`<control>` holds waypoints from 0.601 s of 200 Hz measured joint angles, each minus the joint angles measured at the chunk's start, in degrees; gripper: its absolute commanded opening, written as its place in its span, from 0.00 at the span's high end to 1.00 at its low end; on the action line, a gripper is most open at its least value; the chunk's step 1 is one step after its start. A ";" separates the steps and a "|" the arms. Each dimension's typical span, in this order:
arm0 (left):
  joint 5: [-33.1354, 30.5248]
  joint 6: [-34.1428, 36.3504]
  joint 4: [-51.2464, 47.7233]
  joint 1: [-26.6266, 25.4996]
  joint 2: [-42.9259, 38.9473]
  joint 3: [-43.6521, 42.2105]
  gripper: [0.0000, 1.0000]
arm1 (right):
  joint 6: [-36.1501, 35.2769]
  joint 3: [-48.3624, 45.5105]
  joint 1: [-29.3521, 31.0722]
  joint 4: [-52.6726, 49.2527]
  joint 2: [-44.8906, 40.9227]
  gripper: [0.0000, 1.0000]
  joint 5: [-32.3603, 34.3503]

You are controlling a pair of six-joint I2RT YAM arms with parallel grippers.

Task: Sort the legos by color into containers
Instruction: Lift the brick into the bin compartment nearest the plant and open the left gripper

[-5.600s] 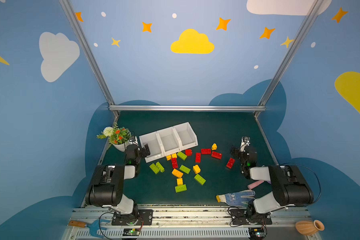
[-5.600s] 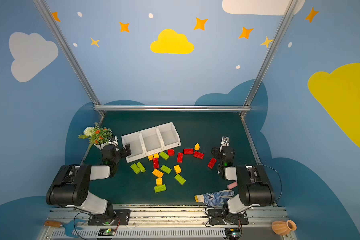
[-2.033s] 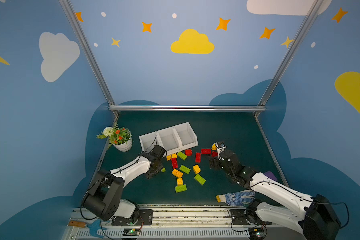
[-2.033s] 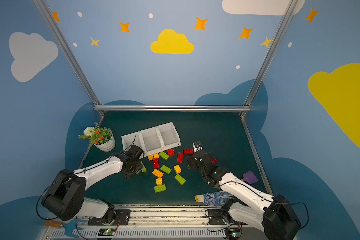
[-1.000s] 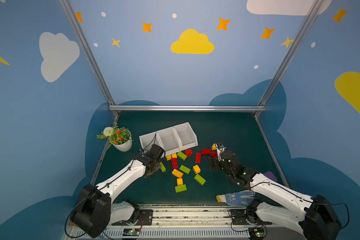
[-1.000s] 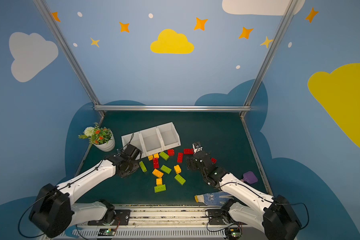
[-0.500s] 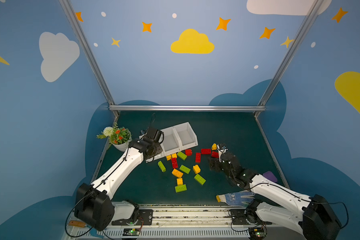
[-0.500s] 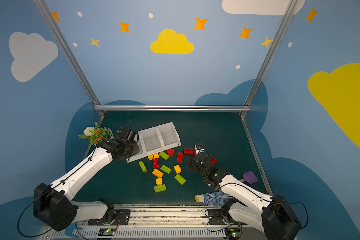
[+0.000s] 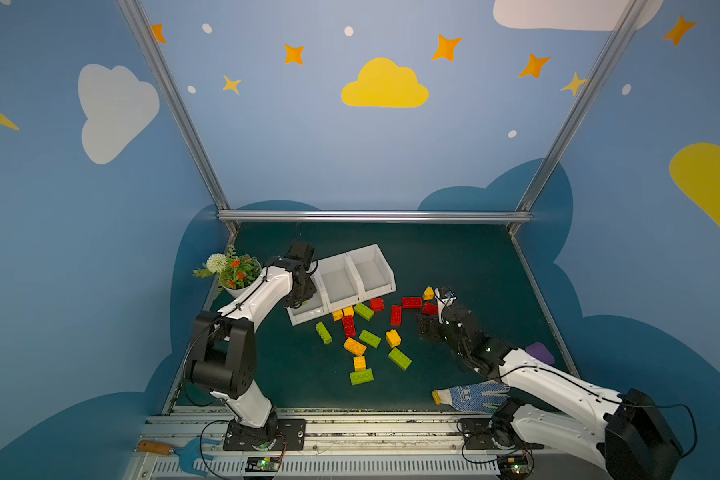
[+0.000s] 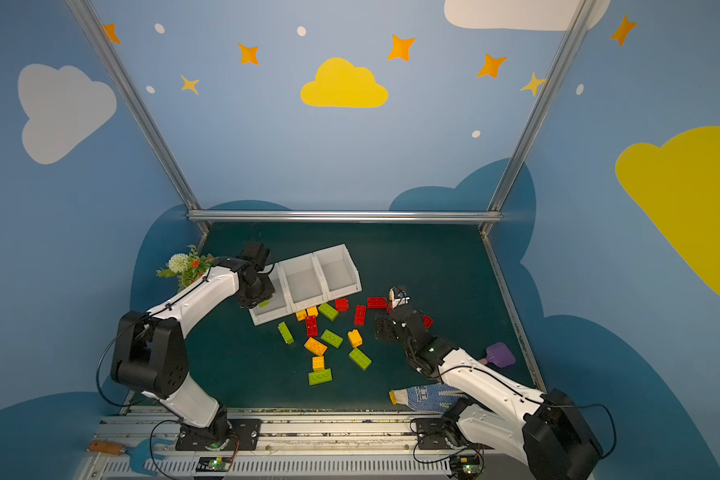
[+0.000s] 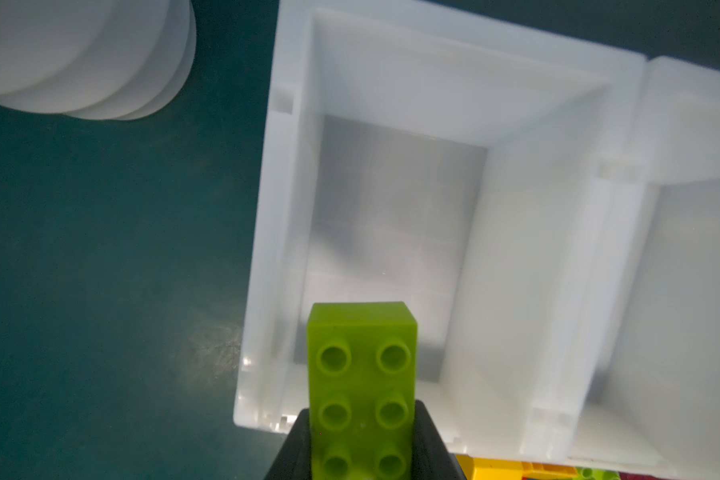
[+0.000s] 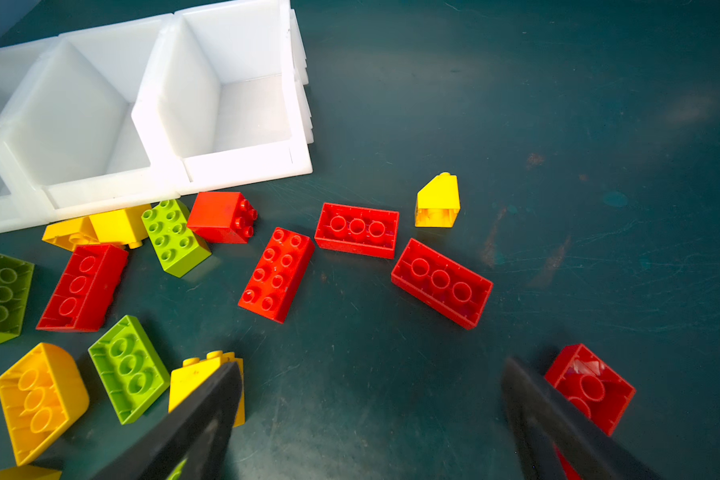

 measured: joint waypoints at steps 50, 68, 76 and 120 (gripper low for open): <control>0.33 0.48 1.33 1.03 3.17 0.02 0.64 | -0.59 0.09 0.00 -0.20 1.09 0.05 -0.22; 0.35 0.79 1.51 1.03 3.45 0.04 0.56 | -0.92 1.03 0.04 -1.51 2.69 0.05 -0.20; 0.37 0.92 1.53 1.01 3.43 0.13 0.53 | -1.25 1.79 0.17 -2.51 3.41 0.05 -0.17; 0.68 2.38 1.90 1.01 1.36 0.31 0.32 | -2.08 6.78 1.29 -8.57 4.04 0.06 -0.20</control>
